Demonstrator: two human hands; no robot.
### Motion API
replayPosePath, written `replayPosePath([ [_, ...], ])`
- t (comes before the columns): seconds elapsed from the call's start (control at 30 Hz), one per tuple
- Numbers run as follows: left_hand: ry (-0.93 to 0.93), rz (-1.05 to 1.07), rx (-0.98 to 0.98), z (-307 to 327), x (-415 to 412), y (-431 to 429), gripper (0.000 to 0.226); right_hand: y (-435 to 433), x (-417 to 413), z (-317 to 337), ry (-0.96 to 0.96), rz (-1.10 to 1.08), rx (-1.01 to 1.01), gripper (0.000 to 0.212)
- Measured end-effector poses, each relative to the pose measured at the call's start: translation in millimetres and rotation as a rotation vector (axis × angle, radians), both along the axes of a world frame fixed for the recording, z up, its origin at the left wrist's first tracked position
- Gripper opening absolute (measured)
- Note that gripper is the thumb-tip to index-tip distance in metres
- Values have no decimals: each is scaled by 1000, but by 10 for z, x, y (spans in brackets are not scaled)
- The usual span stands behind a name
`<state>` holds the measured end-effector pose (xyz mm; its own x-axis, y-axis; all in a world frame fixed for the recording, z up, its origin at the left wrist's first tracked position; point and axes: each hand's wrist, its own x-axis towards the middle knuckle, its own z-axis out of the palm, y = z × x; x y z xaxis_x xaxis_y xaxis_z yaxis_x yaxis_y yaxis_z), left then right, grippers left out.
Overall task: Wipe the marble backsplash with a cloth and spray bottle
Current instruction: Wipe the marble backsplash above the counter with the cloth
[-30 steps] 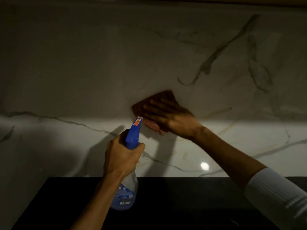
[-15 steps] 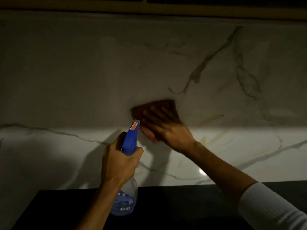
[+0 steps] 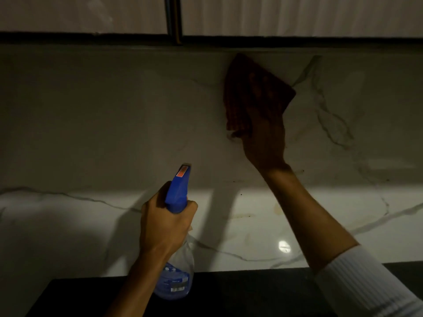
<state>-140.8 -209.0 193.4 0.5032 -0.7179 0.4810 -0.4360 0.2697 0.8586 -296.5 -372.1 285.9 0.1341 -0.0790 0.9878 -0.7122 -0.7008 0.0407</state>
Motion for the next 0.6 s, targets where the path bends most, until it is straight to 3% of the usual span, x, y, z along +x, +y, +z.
replayPosePath([
  [0.07,15,-1,-6,67,-8,-2,17,43,210,-64,-85,13,58,56],
  [0.13,52,-11,-28,125,8,-18,15,85,394,-139,-22,11,80,59],
  [0.2,62,-13,-35,166,21,-26,14,108,513,-277,239,15,50,67],
  [0.27,50,-23,-33,186,9,-11,13,107,558,-458,499,59,-21,58],
  [0.37,20,-26,-14,186,-19,15,11,99,448,-511,679,60,-48,55],
  [0.47,16,-23,4,185,-10,3,11,32,240,-261,549,-71,-35,73],
  [0.6,62,-36,1,238,2,-9,21,-85,-99,114,50,-35,-56,50],
])
